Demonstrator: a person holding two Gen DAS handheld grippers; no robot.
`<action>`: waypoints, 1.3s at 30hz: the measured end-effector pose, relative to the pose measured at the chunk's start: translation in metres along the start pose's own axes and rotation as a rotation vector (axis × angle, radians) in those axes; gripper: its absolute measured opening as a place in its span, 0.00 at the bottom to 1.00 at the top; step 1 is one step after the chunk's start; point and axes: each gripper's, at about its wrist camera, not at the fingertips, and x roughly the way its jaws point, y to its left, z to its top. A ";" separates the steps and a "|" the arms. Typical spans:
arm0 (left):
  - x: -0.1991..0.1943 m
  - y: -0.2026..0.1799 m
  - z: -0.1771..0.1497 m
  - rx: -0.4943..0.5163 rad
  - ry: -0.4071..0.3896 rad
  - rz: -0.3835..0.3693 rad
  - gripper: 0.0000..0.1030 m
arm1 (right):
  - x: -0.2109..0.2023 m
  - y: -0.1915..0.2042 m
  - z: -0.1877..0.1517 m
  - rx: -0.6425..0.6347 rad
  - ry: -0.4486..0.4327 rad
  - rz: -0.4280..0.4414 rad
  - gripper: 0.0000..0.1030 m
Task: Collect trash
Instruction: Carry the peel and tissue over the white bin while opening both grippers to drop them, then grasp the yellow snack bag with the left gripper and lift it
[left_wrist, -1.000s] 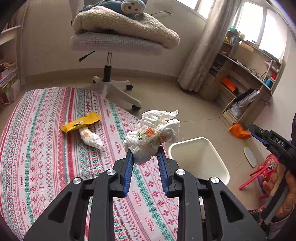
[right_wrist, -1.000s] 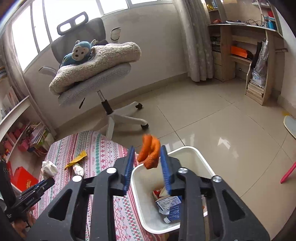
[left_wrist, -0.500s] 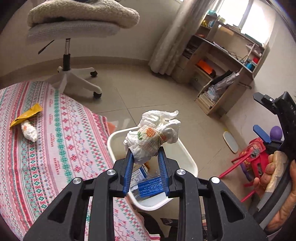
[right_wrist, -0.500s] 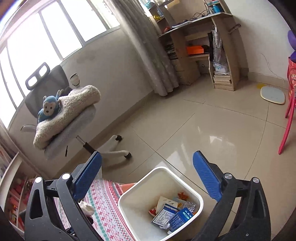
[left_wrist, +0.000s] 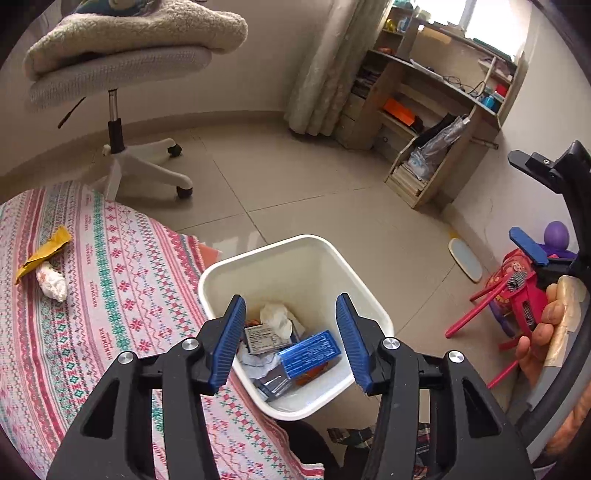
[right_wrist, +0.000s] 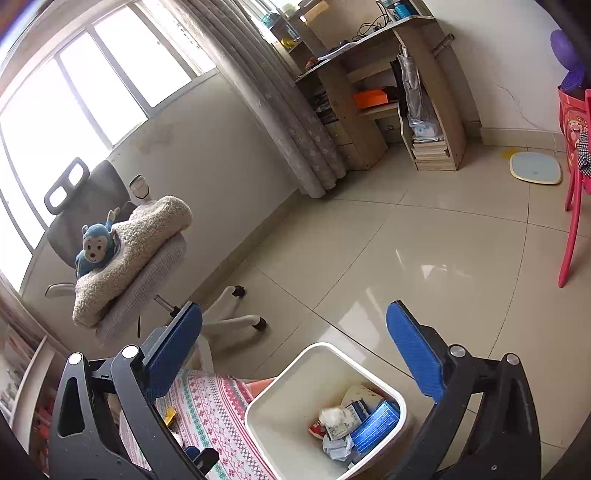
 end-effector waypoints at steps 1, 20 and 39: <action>-0.002 0.007 0.000 -0.010 -0.001 0.017 0.50 | 0.002 0.006 -0.002 -0.014 0.008 0.002 0.93; 0.014 0.231 0.049 -0.085 0.142 0.507 0.56 | 0.052 0.147 -0.083 -0.192 0.290 0.212 0.93; 0.064 0.379 0.038 -0.310 0.334 0.429 0.08 | 0.101 0.221 -0.150 -0.391 0.513 0.217 0.93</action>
